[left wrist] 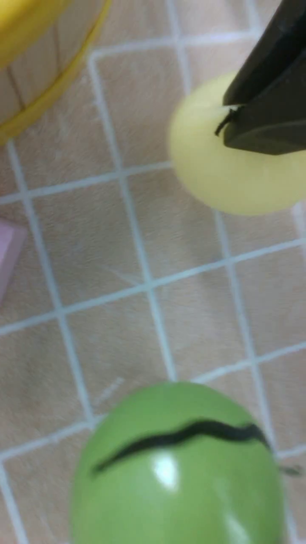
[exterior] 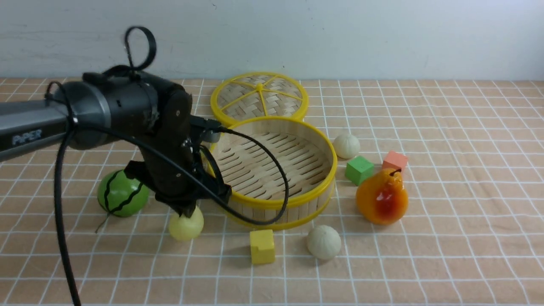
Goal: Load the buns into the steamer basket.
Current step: Use the left arm to put the steamed stuffed bun into the steamer, then use the left arm to grab a steamed stuffed bun
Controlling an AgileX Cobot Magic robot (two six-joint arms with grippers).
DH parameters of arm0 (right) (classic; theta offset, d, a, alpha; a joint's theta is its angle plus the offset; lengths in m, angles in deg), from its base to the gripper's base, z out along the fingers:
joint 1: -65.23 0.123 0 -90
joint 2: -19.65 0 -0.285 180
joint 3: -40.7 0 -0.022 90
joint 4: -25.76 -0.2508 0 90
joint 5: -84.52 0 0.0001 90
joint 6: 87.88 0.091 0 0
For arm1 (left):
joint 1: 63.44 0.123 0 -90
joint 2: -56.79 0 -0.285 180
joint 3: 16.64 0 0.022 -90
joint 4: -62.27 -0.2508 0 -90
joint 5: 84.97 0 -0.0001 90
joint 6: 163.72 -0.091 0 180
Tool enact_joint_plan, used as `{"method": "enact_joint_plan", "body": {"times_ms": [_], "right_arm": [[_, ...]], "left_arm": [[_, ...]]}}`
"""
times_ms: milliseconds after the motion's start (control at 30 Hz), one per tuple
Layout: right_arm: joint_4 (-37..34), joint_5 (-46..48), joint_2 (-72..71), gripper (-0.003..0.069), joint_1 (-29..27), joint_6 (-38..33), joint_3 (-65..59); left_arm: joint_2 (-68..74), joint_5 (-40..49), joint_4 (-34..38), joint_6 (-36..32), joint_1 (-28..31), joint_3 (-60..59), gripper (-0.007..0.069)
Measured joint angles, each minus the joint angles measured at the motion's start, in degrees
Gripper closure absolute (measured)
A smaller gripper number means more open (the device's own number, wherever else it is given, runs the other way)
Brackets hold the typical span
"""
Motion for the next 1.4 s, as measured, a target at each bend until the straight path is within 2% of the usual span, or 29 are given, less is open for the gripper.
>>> {"method": "enact_joint_plan", "body": {"times_ms": [200,333,667,800,967,1000,1033,1133,1267,1400], "right_arm": [[0.0,0.0,0.0,0.042,0.0,0.0,0.0],[0.0,0.0,0.0,0.042,0.0,0.0,0.0],[0.0,0.0,0.0,0.042,0.0,0.0,0.0],[0.0,0.0,0.0,0.042,0.0,0.0,0.0],[0.0,0.0,0.0,0.042,0.0,0.0,0.0],[0.0,0.0,0.0,0.042,0.0,0.0,0.0],[0.0,0.0,0.0,0.042,0.0,0.0,0.0],[0.0,0.0,0.0,0.042,0.0,0.0,0.0],[0.0,0.0,0.0,0.042,0.0,0.0,0.0],[0.0,0.0,0.0,0.042,0.0,0.0,0.0]], "left_arm": [[-4.63,-3.24,4.28,-3.93,-2.04,5.64,0.0638],[0.66,-6.3,6.24,-7.76,-4.66,9.87,0.0638],[15.76,-5.07,1.42,-7.2,-4.55,20.18,0.0615],[17.75,-3.47,1.08,-6.57,-4.55,23.06,0.0489],[16.7,-1.68,0.99,-4.5,-4.55,23.21,0.024],[16.54,-1.68,1.02,-4.5,-4.55,23.21,0.024],[14.97,0.01,0.18,-3.77,-4.55,23.21,0.016],[10.83,1.71,-2.68,-1.18,-4.01,23.26,0.0097],[8.06,1.93,-4.77,0.76,0.55,23.7,0.0125],[11.06,1.57,-0.6,-1.5,7.03,23.74,0.023]]}}
